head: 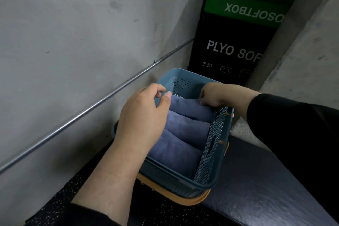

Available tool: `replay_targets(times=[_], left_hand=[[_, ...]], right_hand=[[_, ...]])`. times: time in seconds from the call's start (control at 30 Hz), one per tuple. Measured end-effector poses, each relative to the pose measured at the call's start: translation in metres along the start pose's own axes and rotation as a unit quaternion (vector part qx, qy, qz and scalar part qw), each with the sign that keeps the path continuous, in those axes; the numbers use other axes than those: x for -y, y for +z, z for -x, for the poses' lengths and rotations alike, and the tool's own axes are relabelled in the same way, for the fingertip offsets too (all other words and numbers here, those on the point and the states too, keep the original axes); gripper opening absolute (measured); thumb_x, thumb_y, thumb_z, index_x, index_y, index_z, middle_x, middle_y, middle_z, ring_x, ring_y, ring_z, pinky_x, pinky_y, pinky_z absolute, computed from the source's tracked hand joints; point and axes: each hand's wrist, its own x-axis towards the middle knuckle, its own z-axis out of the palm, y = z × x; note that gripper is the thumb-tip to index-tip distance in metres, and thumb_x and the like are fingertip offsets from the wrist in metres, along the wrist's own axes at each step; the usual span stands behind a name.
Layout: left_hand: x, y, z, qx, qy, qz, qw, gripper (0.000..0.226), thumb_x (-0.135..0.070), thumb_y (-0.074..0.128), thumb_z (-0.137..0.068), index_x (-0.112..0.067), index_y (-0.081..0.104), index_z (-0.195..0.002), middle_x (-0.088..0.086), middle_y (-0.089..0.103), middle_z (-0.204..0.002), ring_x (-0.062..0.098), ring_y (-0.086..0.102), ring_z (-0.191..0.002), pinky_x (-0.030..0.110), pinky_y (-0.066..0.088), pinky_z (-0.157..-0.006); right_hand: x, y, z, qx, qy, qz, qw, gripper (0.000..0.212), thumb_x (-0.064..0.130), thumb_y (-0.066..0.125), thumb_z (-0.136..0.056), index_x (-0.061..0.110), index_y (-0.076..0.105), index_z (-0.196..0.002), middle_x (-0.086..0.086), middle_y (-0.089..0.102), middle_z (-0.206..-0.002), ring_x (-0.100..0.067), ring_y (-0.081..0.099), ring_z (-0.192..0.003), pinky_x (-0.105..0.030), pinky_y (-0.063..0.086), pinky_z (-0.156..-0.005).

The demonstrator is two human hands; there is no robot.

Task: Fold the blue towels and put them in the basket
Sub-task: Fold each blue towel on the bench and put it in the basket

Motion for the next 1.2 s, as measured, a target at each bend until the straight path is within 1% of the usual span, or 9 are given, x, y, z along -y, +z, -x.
replay_targets(times=[0.07,0.23,0.4,0.57,0.77,0.9,1.0,1.1,1.2], left_hand=[[0.0,0.0,-0.001,0.0,-0.004,-0.004,1.0,0.022,-0.043,0.056,-0.096,-0.032,0.067,-0.111,-0.015,0.067,-0.101,0.009,0.063,-0.097,0.04,0.051,-0.09],[0.001,0.001,-0.001,-0.001,-0.001,-0.013,1.0,0.023,-0.042,0.057,-0.096,-0.029,0.068,-0.113,-0.013,0.068,-0.103,0.01,0.064,-0.099,0.039,0.051,-0.092],[0.001,0.003,-0.002,0.017,0.0,-0.038,0.999,0.025,-0.045,0.056,-0.096,-0.031,0.067,-0.114,-0.014,0.068,-0.107,0.009,0.063,-0.099,0.039,0.051,-0.092],[0.0,0.003,-0.001,0.048,0.002,-0.08,0.996,0.03,-0.047,0.055,-0.097,-0.032,0.065,-0.122,-0.013,0.066,-0.116,0.011,0.061,-0.105,0.034,0.049,-0.092],[-0.01,0.004,0.0,0.067,0.009,-0.104,0.992,0.032,-0.047,0.053,-0.098,-0.032,0.063,-0.124,-0.011,0.066,-0.118,0.012,0.061,-0.107,0.033,0.048,-0.09],[-0.025,0.013,0.006,0.074,0.037,-0.1,0.992,0.03,-0.045,0.054,-0.097,-0.03,0.064,-0.121,-0.01,0.066,-0.119,0.014,0.06,-0.112,0.031,0.047,-0.09],[-0.045,0.023,0.015,0.08,0.062,-0.108,0.989,0.03,-0.044,0.053,-0.098,-0.03,0.064,-0.122,-0.011,0.064,-0.119,0.015,0.059,-0.11,0.03,0.043,-0.087],[-0.074,0.042,0.028,0.082,0.102,-0.094,0.987,0.029,-0.042,0.053,-0.099,-0.027,0.066,-0.119,-0.01,0.065,-0.117,0.017,0.06,-0.11,0.035,0.047,-0.091],[-0.113,0.07,0.052,0.073,0.174,-0.035,0.981,0.028,-0.041,0.052,-0.098,-0.023,0.069,-0.111,-0.008,0.067,-0.103,0.018,0.062,-0.102,0.041,0.05,-0.089]], right_hand=[[0.004,0.003,0.005,-0.041,-0.039,0.102,0.993,0.028,0.024,0.063,-0.093,0.009,0.068,-0.115,-0.011,0.069,-0.114,-0.029,0.066,-0.104,-0.026,0.05,-0.078],[0.003,0.013,0.005,-0.169,-0.114,0.242,0.949,0.023,0.021,0.054,-0.094,0.017,0.061,-0.116,-0.007,0.065,-0.121,-0.03,0.063,-0.112,-0.036,0.047,-0.079],[0.013,0.01,0.004,-0.027,-0.177,0.166,0.97,0.023,0.026,0.057,-0.091,0.023,0.072,-0.108,-0.005,0.071,-0.11,-0.029,0.063,-0.101,-0.035,0.05,-0.089],[0.013,0.004,0.007,-0.028,-0.183,0.122,0.975,0.023,0.03,0.055,-0.093,0.026,0.071,-0.111,-0.002,0.07,-0.113,-0.026,0.062,-0.105,-0.035,0.048,-0.093],[0.0,-0.019,0.031,-0.14,-0.207,0.05,0.967,0.026,0.028,0.054,-0.098,0.021,0.069,-0.117,-0.002,0.07,-0.115,-0.024,0.063,-0.105,-0.032,0.049,-0.091],[-0.024,-0.035,0.068,-0.267,-0.219,-0.044,0.937,0.025,0.029,0.053,-0.099,0.017,0.07,-0.112,-0.002,0.072,-0.104,-0.02,0.064,-0.096,-0.029,0.047,-0.081],[-0.056,-0.037,0.106,-0.333,-0.216,-0.117,0.91,0.023,0.027,0.054,-0.099,0.017,0.07,-0.112,0.003,0.071,-0.105,-0.012,0.063,-0.098,-0.023,0.046,-0.084],[-0.101,-0.026,0.147,-0.37,-0.184,-0.15,0.898,0.023,0.028,0.054,-0.1,0.019,0.069,-0.114,0.008,0.067,-0.109,-0.007,0.058,-0.1,-0.019,0.043,-0.085],[-0.157,0.001,0.189,-0.382,-0.132,-0.164,0.9,0.021,0.029,0.054,-0.1,0.02,0.068,-0.113,0.009,0.065,-0.108,-0.008,0.058,-0.101,-0.025,0.046,-0.088]])
